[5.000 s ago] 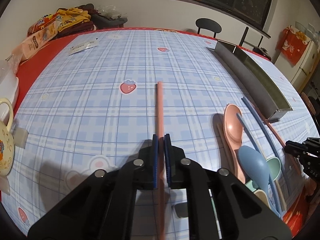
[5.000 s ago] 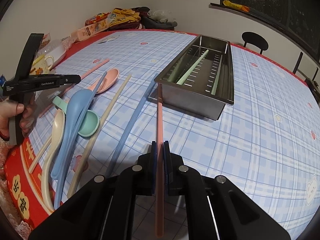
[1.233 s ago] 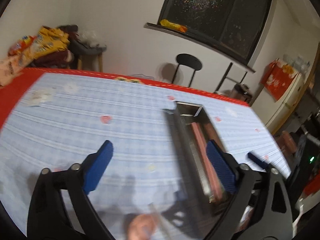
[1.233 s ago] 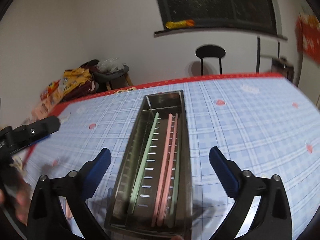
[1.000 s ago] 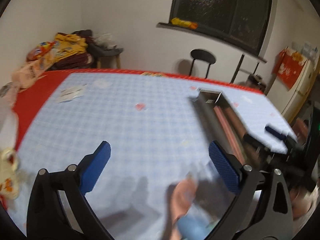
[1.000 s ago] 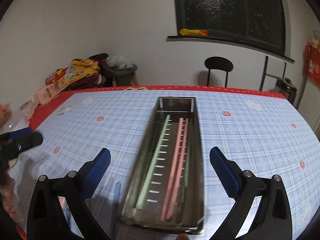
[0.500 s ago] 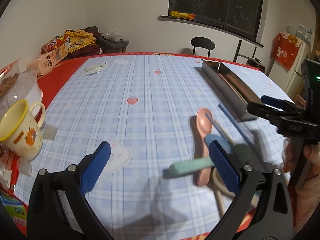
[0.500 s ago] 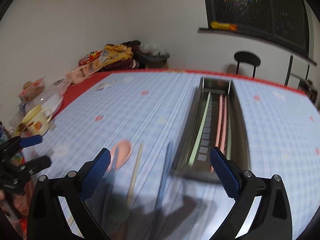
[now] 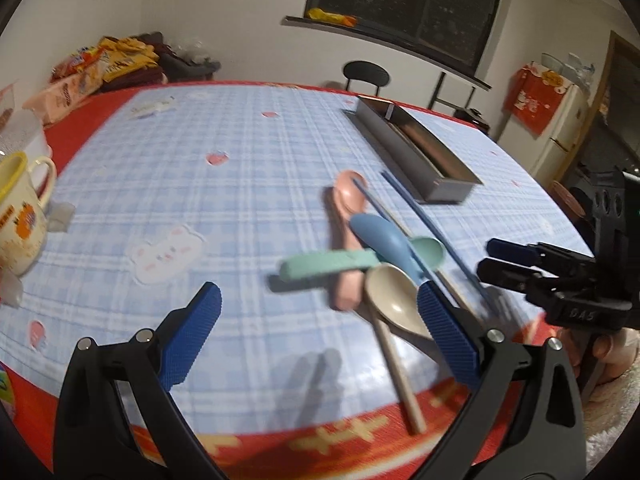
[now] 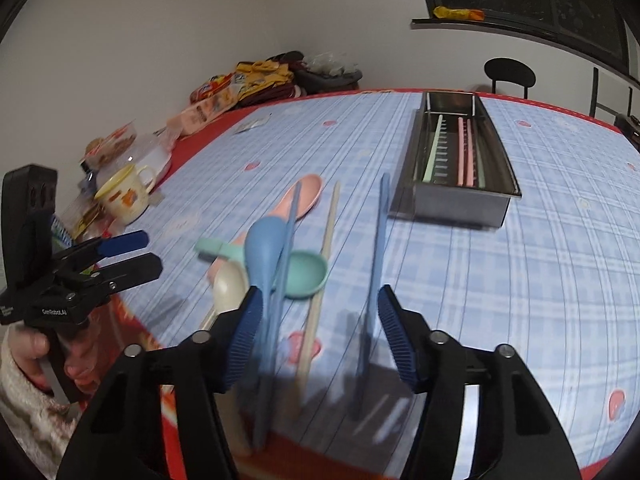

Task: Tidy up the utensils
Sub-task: 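Move both tools back toward the spoons on the tablecloth, then grasp the beige spoon with the left tool while the right tool grasps the blue spoon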

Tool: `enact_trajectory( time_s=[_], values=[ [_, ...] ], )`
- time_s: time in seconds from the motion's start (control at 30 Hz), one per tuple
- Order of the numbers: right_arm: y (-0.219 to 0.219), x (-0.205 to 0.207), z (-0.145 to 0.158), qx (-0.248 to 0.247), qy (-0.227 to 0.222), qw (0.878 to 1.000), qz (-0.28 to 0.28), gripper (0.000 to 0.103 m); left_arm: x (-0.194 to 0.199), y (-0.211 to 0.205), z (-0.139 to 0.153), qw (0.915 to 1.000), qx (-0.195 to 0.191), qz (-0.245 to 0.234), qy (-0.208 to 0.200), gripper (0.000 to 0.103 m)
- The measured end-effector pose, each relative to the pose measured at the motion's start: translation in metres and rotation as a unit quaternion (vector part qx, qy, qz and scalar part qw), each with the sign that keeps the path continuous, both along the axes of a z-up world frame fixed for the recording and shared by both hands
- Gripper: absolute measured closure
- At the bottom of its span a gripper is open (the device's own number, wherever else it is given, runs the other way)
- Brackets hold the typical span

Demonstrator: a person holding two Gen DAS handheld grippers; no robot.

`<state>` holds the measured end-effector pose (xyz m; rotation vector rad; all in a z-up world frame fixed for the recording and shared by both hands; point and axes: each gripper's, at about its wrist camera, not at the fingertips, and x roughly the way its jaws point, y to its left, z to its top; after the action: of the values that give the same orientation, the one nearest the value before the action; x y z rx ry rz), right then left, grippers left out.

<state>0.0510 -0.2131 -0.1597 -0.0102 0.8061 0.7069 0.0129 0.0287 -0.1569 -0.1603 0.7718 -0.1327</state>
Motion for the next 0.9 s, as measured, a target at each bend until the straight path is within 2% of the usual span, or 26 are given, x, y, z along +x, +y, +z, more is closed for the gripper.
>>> enact_trajectory(
  time_s=[0.07, 0.23, 0.27, 0.37, 0.43, 0.47, 0.6, 0.8, 0.9],
  values=[
    [0.002, -0.006, 0.000, -0.001, 0.002, 1.000, 0.011, 0.050, -0.002, -0.007, -0.002, 0.9999, -0.007, -0.014, 0.008, 0.006],
    [0.000, -0.015, -0.003, -0.016, 0.004, 1.000, 0.016, 0.054, -0.004, -0.020, -0.007, 0.9993, 0.007, -0.022, 0.028, 0.007],
    [-0.001, -0.015, -0.003, -0.012, 0.005, 1.000, 0.015, 0.058, -0.005, -0.022, -0.008, 0.9992, 0.001, -0.026, 0.032, 0.009],
    [-0.007, -0.014, -0.002, -0.002, 0.005, 1.000, 0.009, 0.069, -0.005, -0.028, -0.008, 0.9983, -0.012, -0.038, 0.042, 0.029],
    [-0.009, -0.013, -0.002, 0.010, 0.010, 1.000, 0.010, 0.073, -0.003, -0.033, -0.008, 0.9968, -0.035, -0.051, 0.052, 0.035],
    [-0.010, -0.014, -0.001, 0.015, 0.013, 1.000, 0.014, 0.076, -0.002, -0.034, -0.009, 0.9945, -0.060, -0.060, 0.062, 0.040],
    [-0.010, -0.018, -0.001, 0.018, 0.012, 0.999, 0.026, 0.081, 0.003, -0.042, -0.019, 0.9811, -0.137, -0.079, 0.112, 0.053],
    [-0.015, -0.020, -0.003, 0.028, 0.017, 0.999, 0.029, 0.081, 0.008, -0.054, -0.026, 0.9739, -0.165, -0.068, 0.140, 0.062],
    [-0.016, -0.021, -0.003, 0.036, 0.015, 0.999, 0.031, 0.081, 0.012, -0.061, -0.030, 0.9737, -0.162, -0.060, 0.148, 0.064]
  ],
)
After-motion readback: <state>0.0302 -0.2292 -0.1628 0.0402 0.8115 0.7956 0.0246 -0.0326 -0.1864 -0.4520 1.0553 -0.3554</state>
